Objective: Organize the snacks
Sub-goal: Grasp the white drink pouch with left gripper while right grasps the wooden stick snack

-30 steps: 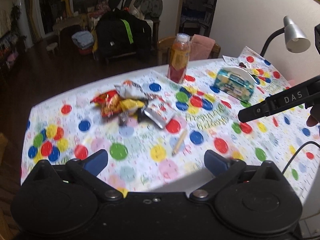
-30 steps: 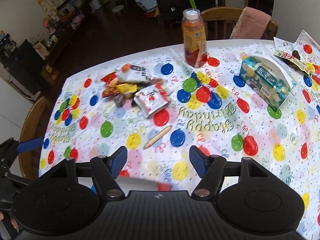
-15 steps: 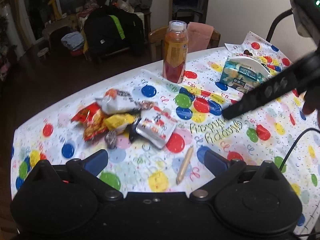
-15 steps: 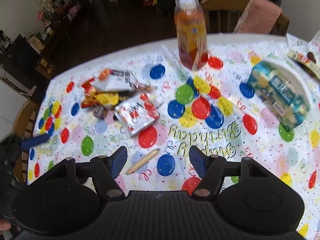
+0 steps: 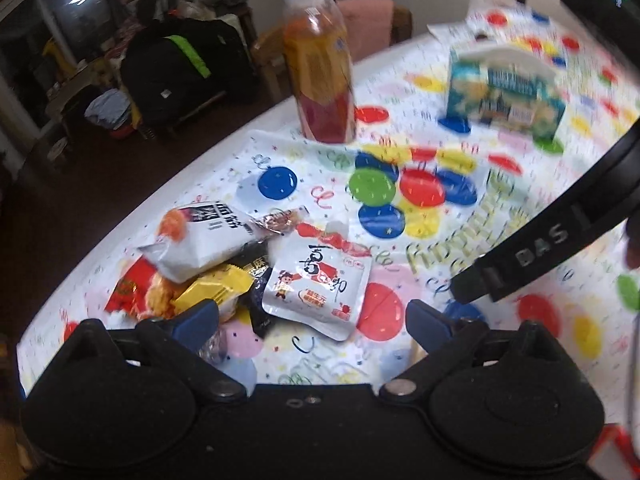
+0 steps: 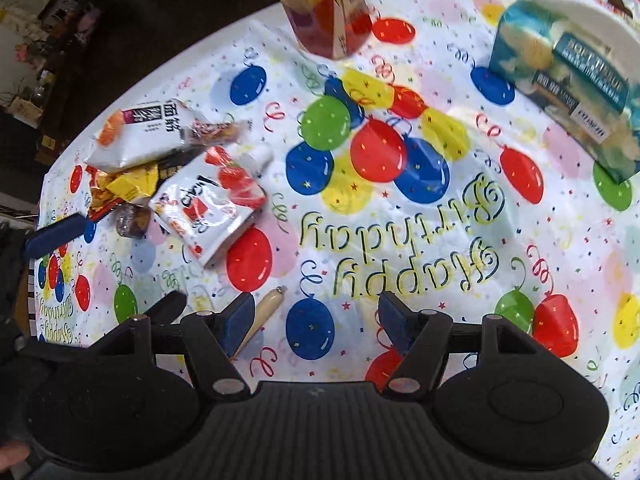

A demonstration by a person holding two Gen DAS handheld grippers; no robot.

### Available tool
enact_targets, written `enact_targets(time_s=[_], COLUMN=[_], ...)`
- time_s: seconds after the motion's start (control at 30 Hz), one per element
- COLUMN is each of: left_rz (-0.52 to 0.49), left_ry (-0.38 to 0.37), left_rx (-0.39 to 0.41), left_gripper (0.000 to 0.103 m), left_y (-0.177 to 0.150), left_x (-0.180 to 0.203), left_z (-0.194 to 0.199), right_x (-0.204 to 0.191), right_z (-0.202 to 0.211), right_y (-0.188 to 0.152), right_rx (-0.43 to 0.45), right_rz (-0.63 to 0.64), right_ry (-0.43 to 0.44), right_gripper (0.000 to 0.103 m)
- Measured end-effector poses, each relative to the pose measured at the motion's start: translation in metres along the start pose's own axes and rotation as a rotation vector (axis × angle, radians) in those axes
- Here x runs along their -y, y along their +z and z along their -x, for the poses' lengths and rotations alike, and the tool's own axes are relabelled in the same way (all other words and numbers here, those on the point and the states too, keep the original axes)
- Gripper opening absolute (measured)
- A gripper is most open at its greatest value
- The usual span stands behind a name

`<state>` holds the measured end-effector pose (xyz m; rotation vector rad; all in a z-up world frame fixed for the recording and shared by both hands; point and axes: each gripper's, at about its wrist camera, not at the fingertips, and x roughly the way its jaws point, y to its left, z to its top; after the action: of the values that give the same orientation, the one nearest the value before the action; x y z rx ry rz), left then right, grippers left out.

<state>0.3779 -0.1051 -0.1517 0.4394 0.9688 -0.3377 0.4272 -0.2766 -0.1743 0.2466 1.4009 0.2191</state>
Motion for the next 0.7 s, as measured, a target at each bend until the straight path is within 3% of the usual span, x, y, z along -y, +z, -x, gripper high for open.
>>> enact_targets(time_s=[0.33, 0.57, 0.7], left_rz=[-0.124, -0.113, -0.067], left_ry=[0.040, 0.055, 0.005], left_rx=[-0.088, -0.114, -0.115], left_gripper=[0.098, 0.084, 0.071], left_y=[0.011, 0.015, 0.017], left_x=[0.016, 0.011, 0.008], left_z=[-0.051, -0.069, -0.069], right_x=[0.018, 0.017, 0.011], right_z=[-0.012, -0.018, -0.022], right_y=[-0.003, -0.008, -0.009], right_rx=[-0.043, -0.060, -0.065], right_rz=[-0.012, -0.006, 0.002], right_ry=[0.004, 0.002, 0.004], right_gripper=[0.068, 0.068, 0.068])
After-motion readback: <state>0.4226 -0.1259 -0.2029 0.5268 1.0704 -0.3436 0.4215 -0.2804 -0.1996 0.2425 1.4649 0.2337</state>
